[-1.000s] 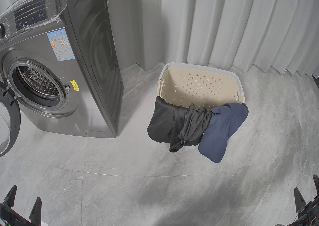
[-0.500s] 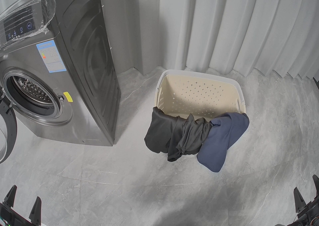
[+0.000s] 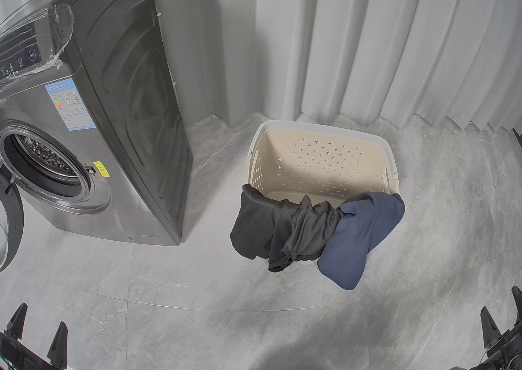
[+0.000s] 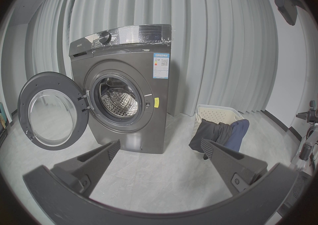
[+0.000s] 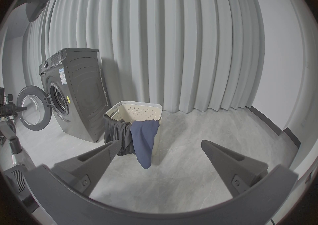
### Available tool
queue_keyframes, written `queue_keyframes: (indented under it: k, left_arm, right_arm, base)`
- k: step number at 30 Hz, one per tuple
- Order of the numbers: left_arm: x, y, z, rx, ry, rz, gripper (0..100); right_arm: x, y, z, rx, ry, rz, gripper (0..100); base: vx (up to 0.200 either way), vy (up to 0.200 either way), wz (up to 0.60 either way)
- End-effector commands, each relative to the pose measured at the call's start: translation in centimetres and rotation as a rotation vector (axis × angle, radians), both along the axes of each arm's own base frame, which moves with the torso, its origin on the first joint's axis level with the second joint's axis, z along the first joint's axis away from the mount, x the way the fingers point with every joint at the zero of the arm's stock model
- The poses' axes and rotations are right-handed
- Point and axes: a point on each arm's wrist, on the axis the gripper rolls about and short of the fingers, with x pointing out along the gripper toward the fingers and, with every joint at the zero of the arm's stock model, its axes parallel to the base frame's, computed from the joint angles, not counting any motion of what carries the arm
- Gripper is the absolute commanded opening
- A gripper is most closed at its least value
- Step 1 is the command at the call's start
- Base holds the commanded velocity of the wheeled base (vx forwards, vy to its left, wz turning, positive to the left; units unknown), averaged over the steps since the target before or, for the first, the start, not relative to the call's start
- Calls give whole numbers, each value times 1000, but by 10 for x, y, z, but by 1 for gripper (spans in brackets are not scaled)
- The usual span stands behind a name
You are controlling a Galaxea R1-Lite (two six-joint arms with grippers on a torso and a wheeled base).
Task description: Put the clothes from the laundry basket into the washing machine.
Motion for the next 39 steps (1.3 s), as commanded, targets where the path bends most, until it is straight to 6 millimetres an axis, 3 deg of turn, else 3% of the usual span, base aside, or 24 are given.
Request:
queue_keyframes:
  k: [1, 6, 17, 27, 39]
  left_arm:
    - [0, 0, -5, 0, 2, 0, 100]
    - [0, 0, -5, 0, 2, 0, 100]
    - [0, 0, -5, 1, 2, 0, 100]
    - [0, 0, -5, 1, 2, 0, 100]
    - [0, 0, -5, 3, 2, 0, 100]
  right_arm:
    - [0, 0, -5, 0, 3, 1, 100]
    - [0, 0, -5, 0, 3, 1, 100]
    - [0, 0, -5, -3, 3, 1, 100]
    - [0, 0, -6, -8, 6, 9, 100]
    - [0, 0, -5, -12, 0, 10, 100]
  base:
    - [0, -200, 0]
    - [0, -200, 0]
    - [0, 0, 0]
    - [200, 0, 0]
    - [0, 0, 0]
